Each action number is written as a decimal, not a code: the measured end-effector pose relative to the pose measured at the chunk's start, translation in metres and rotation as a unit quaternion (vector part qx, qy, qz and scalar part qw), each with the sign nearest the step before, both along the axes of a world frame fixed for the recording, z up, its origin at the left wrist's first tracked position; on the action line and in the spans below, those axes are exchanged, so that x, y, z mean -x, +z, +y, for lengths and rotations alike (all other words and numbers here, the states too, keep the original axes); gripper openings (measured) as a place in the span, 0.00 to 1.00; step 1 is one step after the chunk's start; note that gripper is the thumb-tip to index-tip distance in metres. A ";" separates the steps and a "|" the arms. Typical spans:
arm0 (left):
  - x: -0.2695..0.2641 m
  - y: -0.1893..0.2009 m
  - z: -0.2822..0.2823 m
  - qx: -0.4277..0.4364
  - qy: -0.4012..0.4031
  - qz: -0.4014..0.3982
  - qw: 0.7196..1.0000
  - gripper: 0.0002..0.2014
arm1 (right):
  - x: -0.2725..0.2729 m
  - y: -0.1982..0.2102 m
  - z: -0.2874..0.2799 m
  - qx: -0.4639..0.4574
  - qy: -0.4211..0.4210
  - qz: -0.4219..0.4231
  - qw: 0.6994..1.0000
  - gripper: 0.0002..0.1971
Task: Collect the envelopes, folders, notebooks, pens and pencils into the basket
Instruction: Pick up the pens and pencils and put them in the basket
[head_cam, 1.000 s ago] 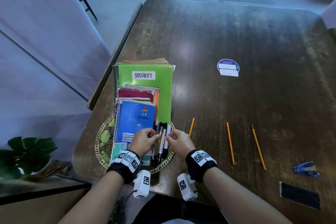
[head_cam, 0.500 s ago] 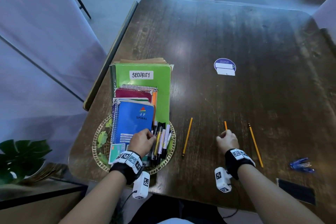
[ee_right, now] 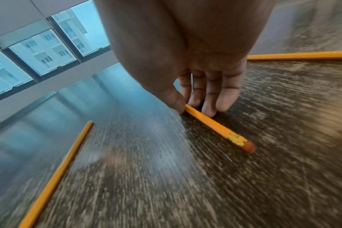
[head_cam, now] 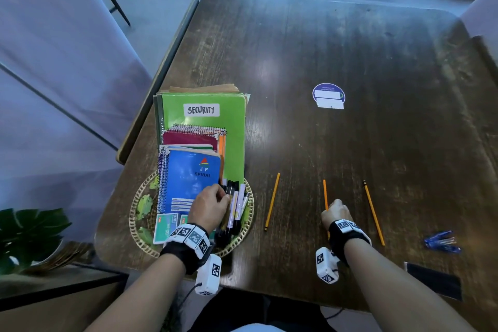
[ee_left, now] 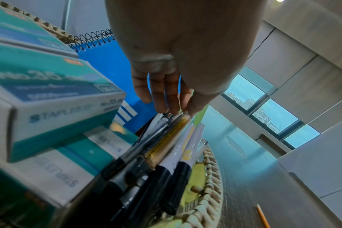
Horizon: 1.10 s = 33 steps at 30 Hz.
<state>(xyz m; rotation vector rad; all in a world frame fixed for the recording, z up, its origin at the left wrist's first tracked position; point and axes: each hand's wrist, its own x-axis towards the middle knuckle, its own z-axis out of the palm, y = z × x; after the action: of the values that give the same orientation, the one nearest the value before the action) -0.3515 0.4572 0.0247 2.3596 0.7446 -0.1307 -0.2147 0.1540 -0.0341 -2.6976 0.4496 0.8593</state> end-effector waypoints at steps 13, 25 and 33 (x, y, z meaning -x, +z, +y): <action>-0.011 0.008 -0.013 0.098 -0.038 -0.073 0.992 0.11 | 0.026 0.062 0.087 -0.266 0.068 -0.040 0.961 0.05; -0.007 0.010 0.004 0.122 -0.002 -0.092 0.988 0.12 | 0.082 0.074 0.168 -0.375 0.118 -0.030 0.919 0.03; 0.001 0.002 0.012 0.066 -0.020 -0.026 0.997 0.06 | 0.049 0.061 0.135 -0.251 0.064 -0.037 0.965 0.06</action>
<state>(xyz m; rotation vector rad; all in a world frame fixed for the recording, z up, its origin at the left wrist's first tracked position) -0.3529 0.4693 0.0265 2.2454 0.6432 -0.1308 -0.2642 0.2893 0.0267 -2.2919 0.0277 0.7758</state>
